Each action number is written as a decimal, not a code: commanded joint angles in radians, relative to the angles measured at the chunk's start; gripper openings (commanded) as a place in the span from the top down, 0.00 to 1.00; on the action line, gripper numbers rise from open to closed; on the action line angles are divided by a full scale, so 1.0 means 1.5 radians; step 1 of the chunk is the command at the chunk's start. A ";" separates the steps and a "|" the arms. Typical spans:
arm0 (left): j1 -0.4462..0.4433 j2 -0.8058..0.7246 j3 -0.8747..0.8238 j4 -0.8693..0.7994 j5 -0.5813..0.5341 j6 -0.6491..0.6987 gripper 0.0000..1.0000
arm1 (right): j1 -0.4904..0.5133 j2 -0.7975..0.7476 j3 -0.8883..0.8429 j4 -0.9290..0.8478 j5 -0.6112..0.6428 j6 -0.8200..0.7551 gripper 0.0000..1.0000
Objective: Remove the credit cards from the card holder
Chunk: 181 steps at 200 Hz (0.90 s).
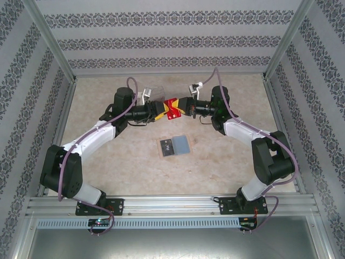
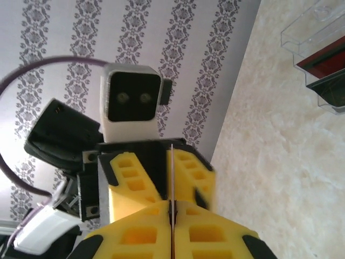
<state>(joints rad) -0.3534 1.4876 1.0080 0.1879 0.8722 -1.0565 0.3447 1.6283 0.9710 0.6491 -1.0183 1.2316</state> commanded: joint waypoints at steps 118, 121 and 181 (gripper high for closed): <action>-0.025 0.019 -0.033 0.239 -0.052 -0.160 0.64 | 0.014 0.035 -0.009 0.095 0.071 0.109 0.90; -0.025 0.021 -0.033 0.241 -0.051 -0.162 0.65 | 0.014 0.034 -0.009 0.095 0.071 0.109 0.90; -0.023 0.044 -0.012 0.210 -0.047 -0.133 0.88 | 0.015 0.040 -0.014 0.086 0.062 0.094 0.88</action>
<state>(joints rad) -0.3805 1.5455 0.9390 0.4965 0.7853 -1.2987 0.3515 1.6775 0.9596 0.7460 -0.9199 1.3891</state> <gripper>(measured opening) 0.191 0.114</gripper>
